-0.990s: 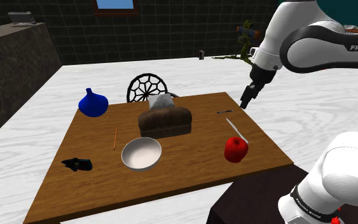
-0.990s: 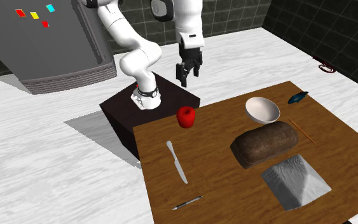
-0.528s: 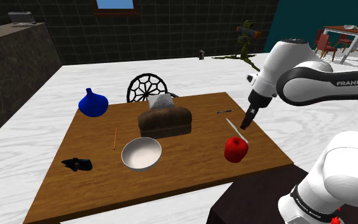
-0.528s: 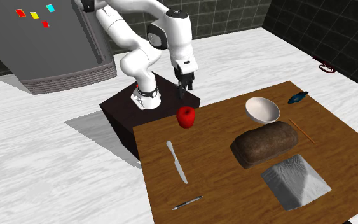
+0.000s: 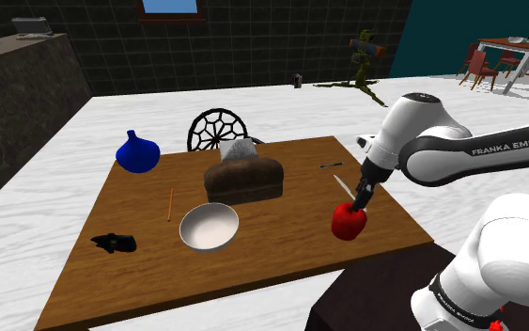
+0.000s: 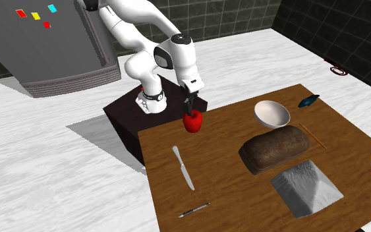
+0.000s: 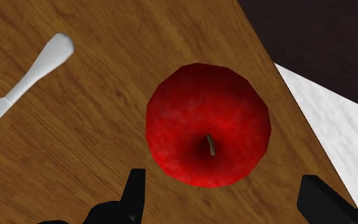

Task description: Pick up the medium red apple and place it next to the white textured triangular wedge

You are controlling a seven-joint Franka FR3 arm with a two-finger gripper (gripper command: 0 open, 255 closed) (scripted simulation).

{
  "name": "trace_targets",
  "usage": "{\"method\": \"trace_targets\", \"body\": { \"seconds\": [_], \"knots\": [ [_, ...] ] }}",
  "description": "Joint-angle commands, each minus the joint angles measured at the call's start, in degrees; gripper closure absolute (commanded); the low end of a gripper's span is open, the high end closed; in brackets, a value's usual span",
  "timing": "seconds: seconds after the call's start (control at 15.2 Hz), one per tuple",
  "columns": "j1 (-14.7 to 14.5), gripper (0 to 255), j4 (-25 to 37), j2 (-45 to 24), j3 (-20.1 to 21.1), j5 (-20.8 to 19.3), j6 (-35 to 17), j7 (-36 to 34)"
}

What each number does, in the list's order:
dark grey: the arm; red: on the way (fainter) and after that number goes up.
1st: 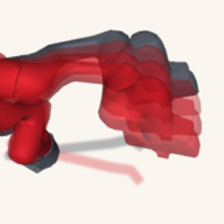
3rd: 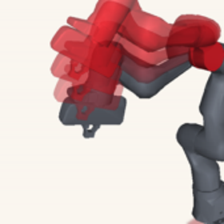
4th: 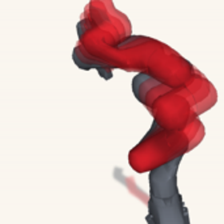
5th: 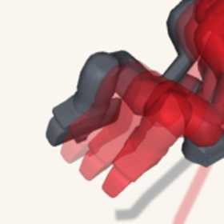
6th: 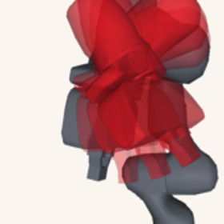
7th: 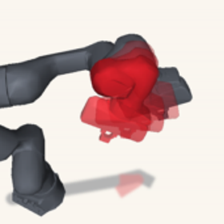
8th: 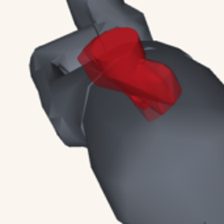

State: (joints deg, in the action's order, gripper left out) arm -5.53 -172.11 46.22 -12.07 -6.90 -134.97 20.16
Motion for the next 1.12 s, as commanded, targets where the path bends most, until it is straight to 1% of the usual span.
{"method": "trace_targets", "body": {
  "seconds": [0.0, 0.2, 0.66, 0.73, 1.06],
  "knots": [
    [-0.17, 0, -0.75, -1.77, -0.24, -0.09, -2.59, 0.06],
    [-0.38, 0, -1.52, -4.42, -0.57, -0.17, -6.01, 0.10],
    [-0.38, 0, -1.52, -4.40, -0.56, -0.17, -5.98, 0.10],
    [-0.38, 255, -1.52, -4.40, -0.56, -0.17, -5.98, 0.10],
    [-0.38, 255, -1.52, -4.40, -0.56, -0.17, -5.98, 0.10]
  ]
}}
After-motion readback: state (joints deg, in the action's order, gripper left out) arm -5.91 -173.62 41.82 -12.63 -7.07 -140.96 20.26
